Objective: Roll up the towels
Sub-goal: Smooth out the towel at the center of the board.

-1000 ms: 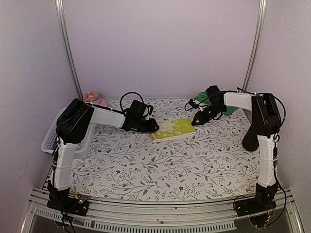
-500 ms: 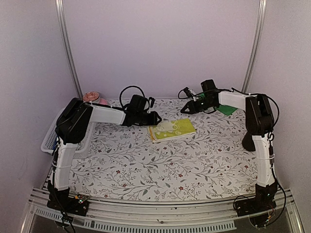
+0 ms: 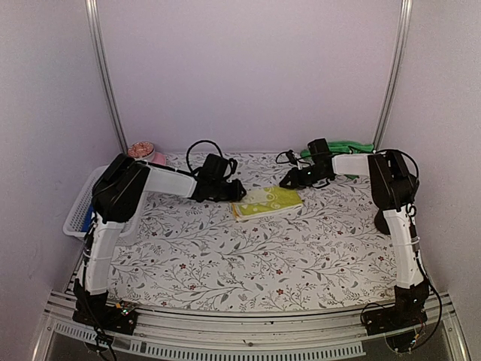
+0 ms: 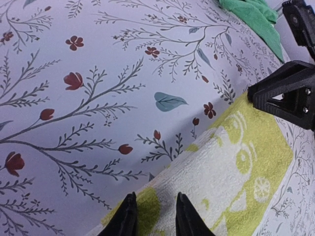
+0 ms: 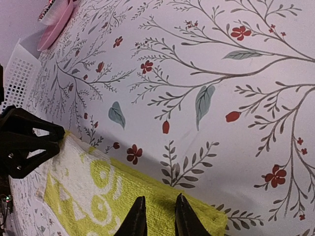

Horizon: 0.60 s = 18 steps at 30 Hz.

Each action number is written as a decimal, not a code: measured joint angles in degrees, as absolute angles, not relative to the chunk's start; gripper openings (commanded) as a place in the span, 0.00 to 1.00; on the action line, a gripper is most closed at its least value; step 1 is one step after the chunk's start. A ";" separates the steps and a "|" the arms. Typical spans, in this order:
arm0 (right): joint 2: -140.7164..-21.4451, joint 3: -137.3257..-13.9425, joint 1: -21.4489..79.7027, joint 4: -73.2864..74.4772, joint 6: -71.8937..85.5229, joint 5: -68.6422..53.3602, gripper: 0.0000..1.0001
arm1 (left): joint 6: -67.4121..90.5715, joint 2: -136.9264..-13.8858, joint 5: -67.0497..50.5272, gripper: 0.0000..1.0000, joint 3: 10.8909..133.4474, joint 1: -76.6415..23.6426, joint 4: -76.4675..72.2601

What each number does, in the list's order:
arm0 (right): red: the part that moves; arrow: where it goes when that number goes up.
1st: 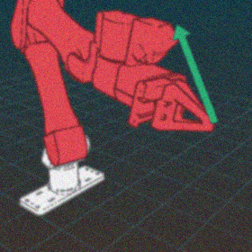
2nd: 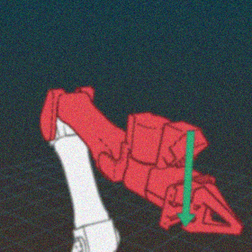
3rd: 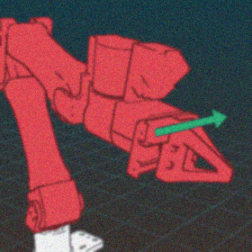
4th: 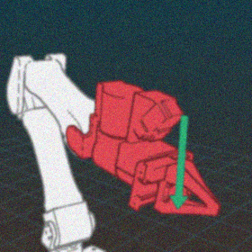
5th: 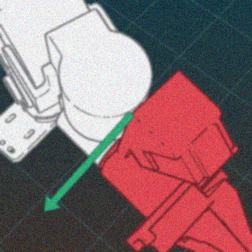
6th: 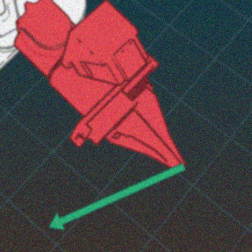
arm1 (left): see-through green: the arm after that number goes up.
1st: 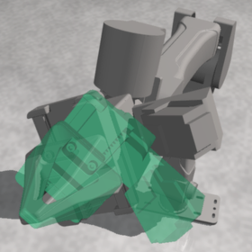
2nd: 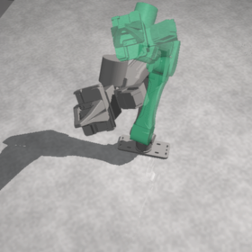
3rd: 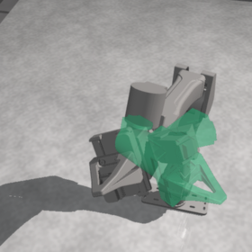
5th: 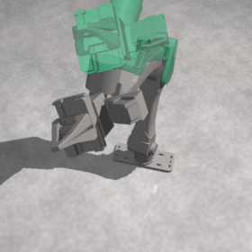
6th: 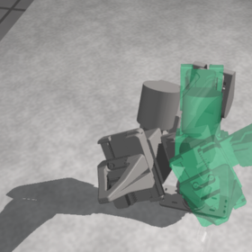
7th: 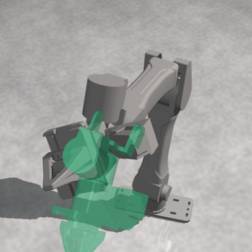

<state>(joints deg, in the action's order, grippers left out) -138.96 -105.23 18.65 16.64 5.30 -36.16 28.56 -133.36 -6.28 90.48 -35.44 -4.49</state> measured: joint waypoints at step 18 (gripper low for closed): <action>-138.93 -103.22 18.70 14.44 6.13 -29.67 0.23 | 27.00 -133.12 1.58 0.20 89.71 -37.43 -2.13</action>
<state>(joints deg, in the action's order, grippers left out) -138.93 -103.22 18.70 14.44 6.13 -29.67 27.00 -133.12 1.58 89.71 -37.43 -2.13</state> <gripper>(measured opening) 0.229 0.177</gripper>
